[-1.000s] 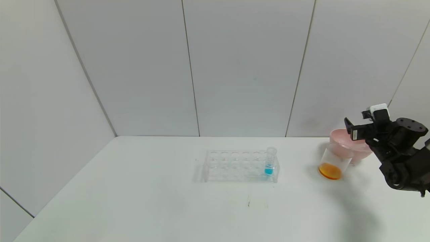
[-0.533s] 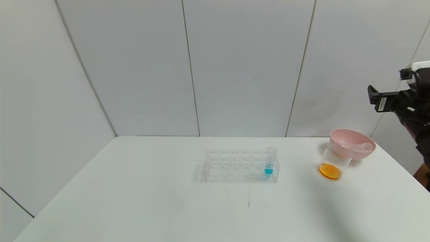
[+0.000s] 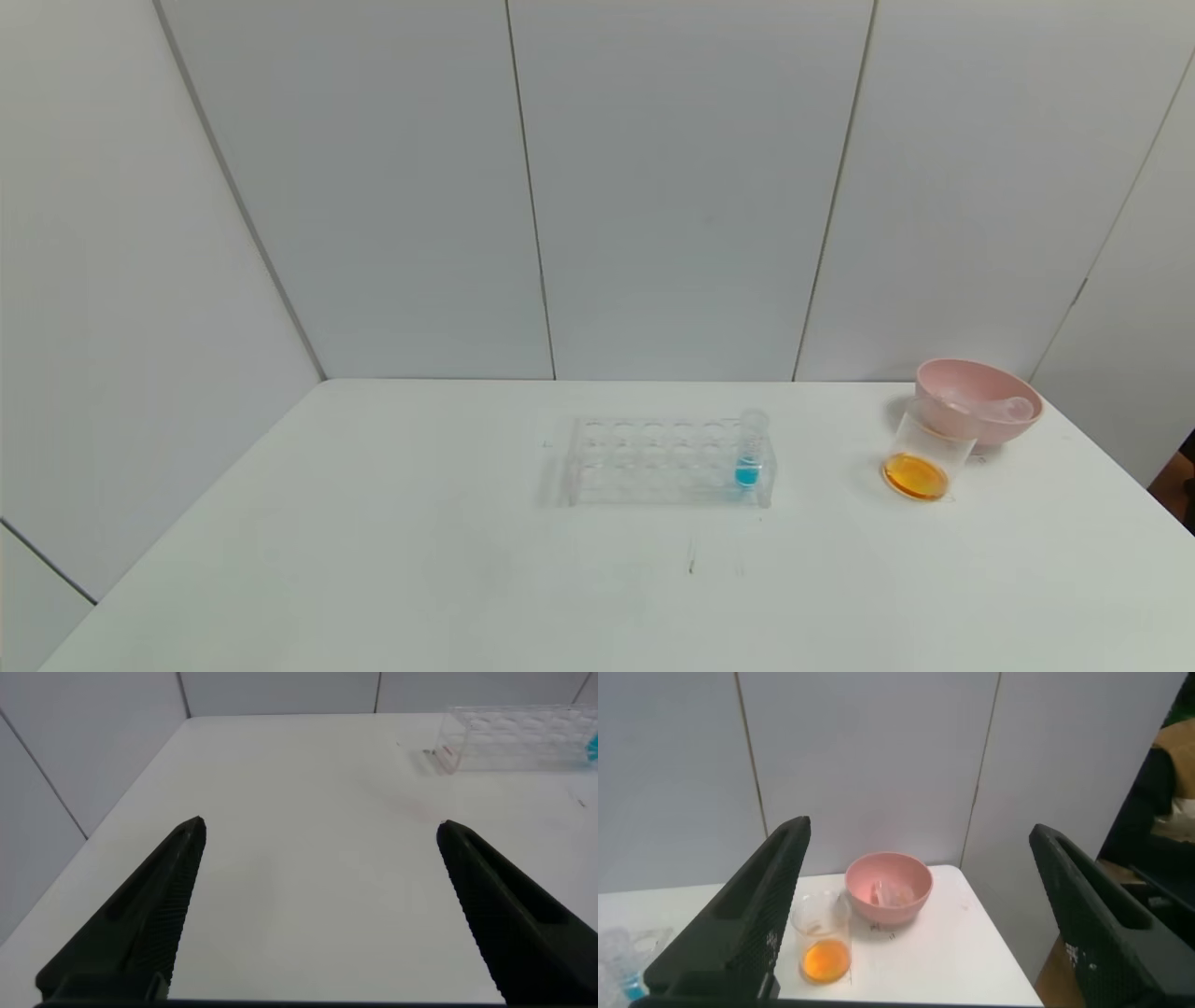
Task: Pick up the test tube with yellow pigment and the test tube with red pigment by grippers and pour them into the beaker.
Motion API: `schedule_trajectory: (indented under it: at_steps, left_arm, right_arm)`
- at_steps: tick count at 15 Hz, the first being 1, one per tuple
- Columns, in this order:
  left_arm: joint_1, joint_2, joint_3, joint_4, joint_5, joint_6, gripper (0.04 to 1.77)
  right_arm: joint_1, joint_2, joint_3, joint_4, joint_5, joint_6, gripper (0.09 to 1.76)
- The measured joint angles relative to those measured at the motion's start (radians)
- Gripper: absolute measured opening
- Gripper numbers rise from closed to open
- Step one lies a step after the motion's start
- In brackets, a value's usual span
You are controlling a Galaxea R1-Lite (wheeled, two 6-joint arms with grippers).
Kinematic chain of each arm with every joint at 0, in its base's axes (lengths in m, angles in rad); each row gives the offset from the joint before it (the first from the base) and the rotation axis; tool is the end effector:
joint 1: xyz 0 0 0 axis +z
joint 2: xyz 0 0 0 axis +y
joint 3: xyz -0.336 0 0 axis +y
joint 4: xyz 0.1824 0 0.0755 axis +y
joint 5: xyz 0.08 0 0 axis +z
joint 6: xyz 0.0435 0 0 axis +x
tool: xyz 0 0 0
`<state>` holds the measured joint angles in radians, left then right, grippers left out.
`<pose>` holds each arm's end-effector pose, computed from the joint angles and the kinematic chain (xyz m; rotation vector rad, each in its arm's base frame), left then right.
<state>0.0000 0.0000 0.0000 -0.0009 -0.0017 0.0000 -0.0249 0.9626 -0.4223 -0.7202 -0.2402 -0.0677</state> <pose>-0.0301 -0.0001 0.0756 0.0000 -0.0009 -0.0017 0.1233 -0.0134 0.2685 -0.0477 -0.1703 -0.2703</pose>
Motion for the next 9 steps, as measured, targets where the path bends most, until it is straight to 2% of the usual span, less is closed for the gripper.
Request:
schedule_trajectory:
  at_steps: [3, 6, 9]
  left_arm:
    - [0.0, 0.0, 0.0, 0.0, 0.0, 0.0, 1.76]
    - [0.0, 0.0, 0.0, 0.0, 0.0, 0.0, 1.76]
    - [0.0, 0.0, 0.0, 0.0, 0.0, 0.0, 1.76]
  right_arm:
    - [-0.03, -0.271, 0.139, 0.117, 0.0, 0.033, 1.69]
    - [-0.068, -0.502, 0.259, 0.233, 0.044, 0.052, 1.69]
    - [-0.06, -0.629, 0.391, 0.297, 0.085, 0.023, 1.7]
